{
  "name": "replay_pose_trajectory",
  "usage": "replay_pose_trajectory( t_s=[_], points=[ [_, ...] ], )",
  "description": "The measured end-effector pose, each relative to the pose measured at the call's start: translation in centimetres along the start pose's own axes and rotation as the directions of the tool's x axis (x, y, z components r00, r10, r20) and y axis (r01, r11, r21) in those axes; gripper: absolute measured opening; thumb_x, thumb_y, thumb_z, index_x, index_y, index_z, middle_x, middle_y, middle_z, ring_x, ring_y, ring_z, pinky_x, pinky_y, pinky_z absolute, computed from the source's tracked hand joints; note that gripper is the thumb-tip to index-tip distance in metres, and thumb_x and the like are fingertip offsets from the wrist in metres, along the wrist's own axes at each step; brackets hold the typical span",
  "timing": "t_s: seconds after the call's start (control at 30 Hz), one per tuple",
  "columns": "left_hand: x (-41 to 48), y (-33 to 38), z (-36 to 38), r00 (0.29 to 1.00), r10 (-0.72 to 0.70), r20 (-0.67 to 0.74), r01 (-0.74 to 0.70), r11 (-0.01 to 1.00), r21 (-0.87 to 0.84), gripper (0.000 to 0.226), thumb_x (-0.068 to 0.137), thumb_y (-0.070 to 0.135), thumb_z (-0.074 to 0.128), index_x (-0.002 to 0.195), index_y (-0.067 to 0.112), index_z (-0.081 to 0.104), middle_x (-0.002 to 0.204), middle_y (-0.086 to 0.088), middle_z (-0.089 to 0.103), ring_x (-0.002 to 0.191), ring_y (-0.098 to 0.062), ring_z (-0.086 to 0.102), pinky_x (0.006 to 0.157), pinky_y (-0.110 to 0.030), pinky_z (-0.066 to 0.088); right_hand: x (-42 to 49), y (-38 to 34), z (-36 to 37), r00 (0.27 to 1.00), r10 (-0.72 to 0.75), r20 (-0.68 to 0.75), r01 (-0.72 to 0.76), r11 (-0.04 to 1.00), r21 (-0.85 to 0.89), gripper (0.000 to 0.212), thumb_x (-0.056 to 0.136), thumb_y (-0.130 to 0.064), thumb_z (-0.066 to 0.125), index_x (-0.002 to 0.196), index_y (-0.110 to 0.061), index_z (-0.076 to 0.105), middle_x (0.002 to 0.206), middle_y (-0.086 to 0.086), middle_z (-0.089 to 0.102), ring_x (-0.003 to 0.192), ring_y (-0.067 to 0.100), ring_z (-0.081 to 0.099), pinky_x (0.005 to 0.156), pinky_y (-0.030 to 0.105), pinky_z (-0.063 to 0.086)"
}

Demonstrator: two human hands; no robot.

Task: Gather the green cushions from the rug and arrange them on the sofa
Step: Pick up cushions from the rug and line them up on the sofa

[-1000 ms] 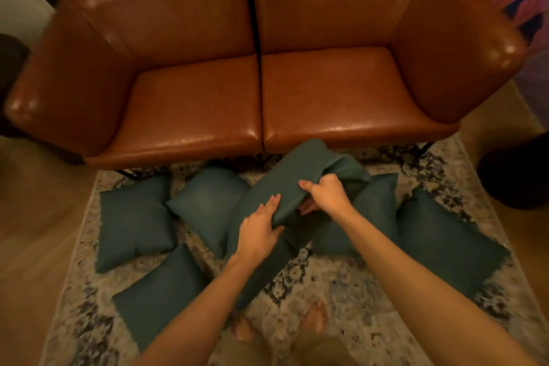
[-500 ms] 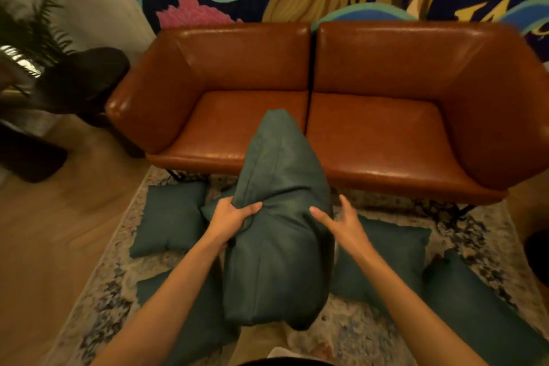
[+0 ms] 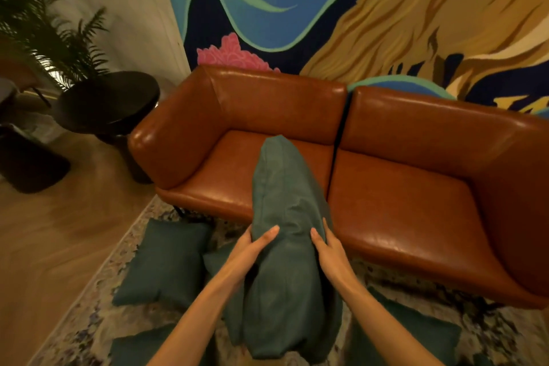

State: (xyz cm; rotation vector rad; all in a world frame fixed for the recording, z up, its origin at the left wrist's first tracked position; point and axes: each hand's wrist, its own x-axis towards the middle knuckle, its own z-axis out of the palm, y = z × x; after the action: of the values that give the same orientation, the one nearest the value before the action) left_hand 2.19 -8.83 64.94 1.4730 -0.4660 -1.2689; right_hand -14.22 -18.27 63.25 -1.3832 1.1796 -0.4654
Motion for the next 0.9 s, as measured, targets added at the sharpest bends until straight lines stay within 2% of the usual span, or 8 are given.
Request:
replay_pose_trajectory(
  t_s=[0.17,0.27,0.37,0.53,0.63,0.77,0.83,0.9],
  points=[
    [5.2,1.8,-4.9,0.989,0.076,-0.130,-0.061,0.991,0.116,0.074,0.047,0.064,0.083,0.110,0.029,0.066,0.104,0.010,0.073,0.101,-0.010,0.068,0.097,-0.042,0.051,6.5,-3.9,3.2,1.000,0.016,0.020,-0.013,0.987,-0.160,0.082,0.091,-0.055,0.053,0.154,-0.015,0.019,0.160,0.003,0.025,0.148,0.019,0.021,0.122,0.038,0.019],
    [8.1,3.3,-7.4,0.987,0.111,-0.116,-0.098,0.989,0.111,0.074,0.048,0.061,0.084,0.111,0.027,0.066,0.106,0.007,0.074,0.103,-0.014,0.068,0.098,-0.046,0.050,9.8,-6.4,4.6,0.997,0.020,0.079,-0.005,0.981,-0.194,0.121,0.062,-0.086,0.055,0.152,-0.011,0.025,0.156,0.004,0.033,0.145,0.020,0.030,0.119,0.034,0.025],
    [10.0,5.0,-9.1,0.975,0.183,-0.125,-0.163,0.975,0.153,0.080,0.052,0.054,0.085,0.124,0.030,0.059,0.111,0.012,0.071,0.106,-0.008,0.066,0.099,-0.042,0.049,12.0,-9.2,6.0,0.994,0.029,0.105,-0.005,0.975,-0.222,0.109,0.062,-0.076,0.070,0.146,-0.013,0.038,0.141,-0.001,0.050,0.134,0.017,0.046,0.109,0.025,0.034],
    [13.6,8.7,-11.0,0.976,0.205,-0.078,-0.175,0.943,0.284,0.092,0.049,0.064,0.083,0.131,0.042,0.048,0.117,0.019,0.067,0.110,-0.003,0.063,0.100,-0.039,0.048,17.8,-10.4,8.2,0.994,0.049,0.102,-0.034,0.989,-0.146,0.125,0.040,-0.081,0.078,0.141,-0.021,0.036,0.137,-0.007,0.055,0.123,0.015,0.057,0.106,0.038,0.046],
    [15.0,11.4,-11.5,0.976,0.209,-0.057,-0.171,0.903,0.393,0.104,0.048,0.070,0.077,0.140,0.042,0.037,0.130,0.024,0.054,0.118,0.000,0.054,0.105,-0.032,0.043,20.4,-12.5,9.2,0.996,0.048,0.079,-0.043,0.997,-0.071,0.104,0.048,-0.072,0.082,0.133,-0.022,0.049,0.127,-0.004,0.064,0.111,0.014,0.064,0.100,0.037,0.051],
    [18.5,13.7,-12.6,0.988,0.147,-0.051,-0.111,0.898,0.425,0.119,0.040,0.077,0.075,0.144,0.042,0.030,0.143,0.018,0.042,0.129,-0.001,0.041,0.113,-0.033,0.035,24.1,-14.2,9.9,0.983,0.141,0.120,-0.152,0.985,0.081,0.034,0.085,-0.025,0.072,0.114,-0.008,0.065,0.094,0.001,0.072,0.081,0.011,0.071,0.068,0.023,0.057],
    [20.5,14.4,-13.2,0.995,0.097,-0.040,-0.072,0.912,0.404,0.123,0.036,0.077,0.076,0.144,0.041,0.030,0.148,0.007,0.041,0.133,-0.003,0.037,0.115,-0.036,0.032,26.0,-14.4,10.0,0.978,0.178,0.111,-0.191,0.973,0.126,0.027,0.088,-0.023,0.069,0.109,-0.007,0.066,0.091,0.003,0.072,0.080,0.015,0.071,0.065,0.025,0.057],
    [22.9,15.8,-13.4,0.997,0.063,-0.046,-0.038,0.905,0.423,0.118,0.042,0.073,0.077,0.145,0.038,0.031,0.149,0.006,0.039,0.136,-0.006,0.035,0.116,-0.033,0.030,29.6,-14.3,10.3,0.972,0.210,0.104,-0.224,0.962,0.154,0.030,0.089,-0.025,0.068,0.111,-0.004,0.066,0.095,0.008,0.072,0.088,0.023,0.070,0.074,0.032,0.056]
  ],
)
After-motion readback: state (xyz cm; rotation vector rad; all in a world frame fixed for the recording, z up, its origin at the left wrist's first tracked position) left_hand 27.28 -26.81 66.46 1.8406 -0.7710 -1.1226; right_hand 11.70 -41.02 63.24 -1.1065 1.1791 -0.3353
